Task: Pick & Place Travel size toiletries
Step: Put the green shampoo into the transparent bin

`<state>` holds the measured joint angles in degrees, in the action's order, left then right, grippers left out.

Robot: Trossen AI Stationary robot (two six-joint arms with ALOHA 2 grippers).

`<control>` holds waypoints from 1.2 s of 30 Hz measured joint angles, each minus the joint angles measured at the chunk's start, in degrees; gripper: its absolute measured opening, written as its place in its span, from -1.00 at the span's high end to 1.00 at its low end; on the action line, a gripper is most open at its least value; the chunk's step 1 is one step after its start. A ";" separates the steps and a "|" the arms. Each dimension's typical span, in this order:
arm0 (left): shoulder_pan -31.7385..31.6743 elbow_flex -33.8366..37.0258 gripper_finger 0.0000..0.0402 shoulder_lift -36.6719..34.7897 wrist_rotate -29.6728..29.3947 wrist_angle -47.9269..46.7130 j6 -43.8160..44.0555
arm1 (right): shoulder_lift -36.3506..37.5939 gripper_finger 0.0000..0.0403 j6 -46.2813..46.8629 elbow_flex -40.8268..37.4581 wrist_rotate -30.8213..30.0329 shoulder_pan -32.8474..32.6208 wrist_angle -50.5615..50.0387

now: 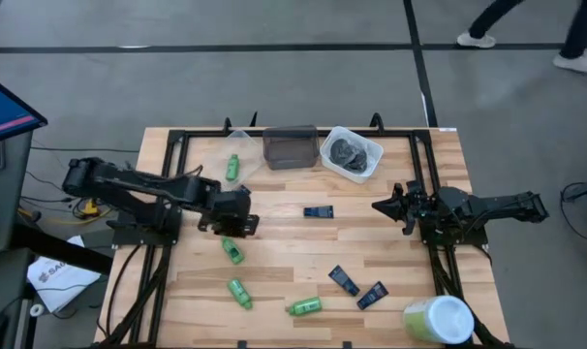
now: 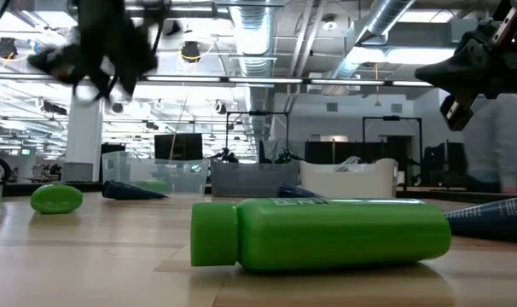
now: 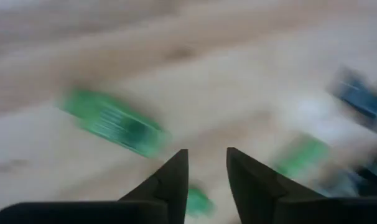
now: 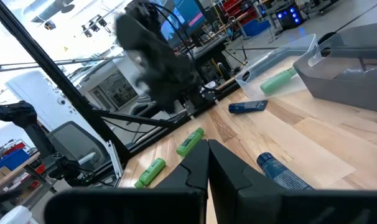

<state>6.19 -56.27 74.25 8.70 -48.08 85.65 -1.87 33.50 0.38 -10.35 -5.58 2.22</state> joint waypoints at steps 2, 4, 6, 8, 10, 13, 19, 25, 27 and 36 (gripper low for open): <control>1.72 -3.33 0.55 -1.50 -0.03 0.18 -0.11 | 0.00 1.00 0.00 0.00 0.01 0.00 0.01; 3.36 -5.25 0.61 -2.70 -1.07 1.06 -0.33 | 0.02 1.00 0.00 0.00 0.00 0.00 0.02; 4.68 -5.44 0.66 -4.09 -2.80 3.21 -0.69 | 0.02 1.00 0.00 0.01 0.01 0.00 0.02; 4.90 -5.44 0.69 -5.32 -5.52 5.84 -0.95 | 0.00 1.00 0.00 0.00 0.00 0.00 0.02; 4.89 -5.44 0.71 -6.07 -9.60 7.97 -1.16 | 0.01 1.00 0.00 0.01 0.02 0.00 0.01; 4.63 -5.44 0.72 -6.44 -16.35 11.50 -6.00 | 0.01 1.00 0.00 0.00 0.00 0.00 0.01; 1.47 -5.36 0.72 -4.71 -15.94 3.96 -1.19 | 0.02 1.00 0.00 0.00 0.00 0.00 0.02; -0.49 -5.31 0.72 -0.53 -8.26 -12.08 0.26 | 0.00 1.00 0.00 0.00 0.02 0.00 0.02; -1.01 -5.43 0.72 0.77 -10.82 -15.39 0.24 | 0.02 1.00 0.00 0.00 0.00 0.00 0.04; -3.42 -3.67 0.61 10.97 -8.29 -17.56 0.35 | 0.01 1.00 0.00 0.00 0.00 0.00 0.02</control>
<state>2.77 -59.94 85.22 0.41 -65.64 86.00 -1.86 33.50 0.38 -10.35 -5.58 2.24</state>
